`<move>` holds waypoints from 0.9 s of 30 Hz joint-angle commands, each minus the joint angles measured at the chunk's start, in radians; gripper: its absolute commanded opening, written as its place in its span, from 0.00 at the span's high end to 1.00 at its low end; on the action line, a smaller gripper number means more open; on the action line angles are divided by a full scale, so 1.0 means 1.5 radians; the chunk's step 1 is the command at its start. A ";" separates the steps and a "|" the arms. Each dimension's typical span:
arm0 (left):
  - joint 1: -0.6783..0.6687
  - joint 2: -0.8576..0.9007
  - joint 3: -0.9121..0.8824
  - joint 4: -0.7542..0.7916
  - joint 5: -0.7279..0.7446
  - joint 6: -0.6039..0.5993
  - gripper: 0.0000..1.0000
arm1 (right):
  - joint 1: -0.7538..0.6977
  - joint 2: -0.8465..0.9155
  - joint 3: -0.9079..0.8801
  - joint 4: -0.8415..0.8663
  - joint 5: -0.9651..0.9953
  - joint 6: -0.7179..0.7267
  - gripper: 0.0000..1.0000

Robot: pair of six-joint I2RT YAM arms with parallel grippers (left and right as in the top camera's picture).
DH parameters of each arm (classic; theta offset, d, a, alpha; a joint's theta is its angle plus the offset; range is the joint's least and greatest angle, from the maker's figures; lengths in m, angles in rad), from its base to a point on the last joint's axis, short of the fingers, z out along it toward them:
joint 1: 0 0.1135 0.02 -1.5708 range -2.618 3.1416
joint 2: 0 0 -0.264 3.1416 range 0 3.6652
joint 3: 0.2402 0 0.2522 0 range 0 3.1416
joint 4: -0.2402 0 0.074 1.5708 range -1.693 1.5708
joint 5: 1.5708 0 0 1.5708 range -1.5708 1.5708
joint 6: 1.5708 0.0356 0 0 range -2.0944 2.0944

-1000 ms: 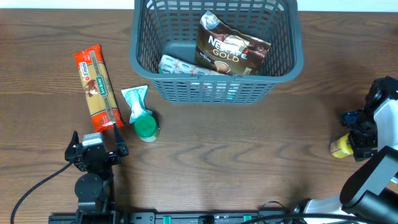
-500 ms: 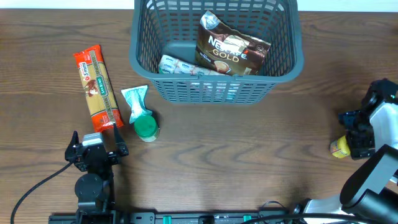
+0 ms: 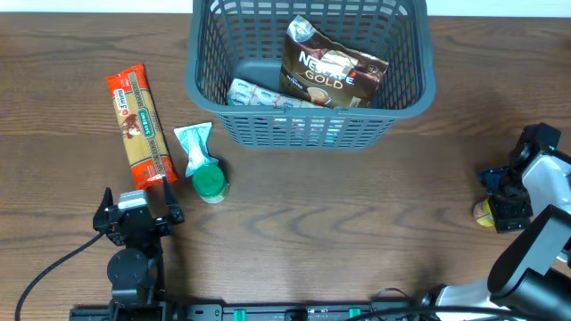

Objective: Pack container
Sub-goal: 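Close the right gripper around the yellow bottle and lift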

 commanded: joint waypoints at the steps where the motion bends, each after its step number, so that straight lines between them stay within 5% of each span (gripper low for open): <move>1: 0.004 -0.005 -0.020 -0.009 -0.003 0.006 0.01 | -0.006 -0.001 -0.005 0.003 0.006 -0.002 0.10; 27: 0.004 -0.005 -0.020 -0.009 -0.003 0.006 0.02 | -0.009 0.000 -0.029 0.028 0.006 0.016 0.05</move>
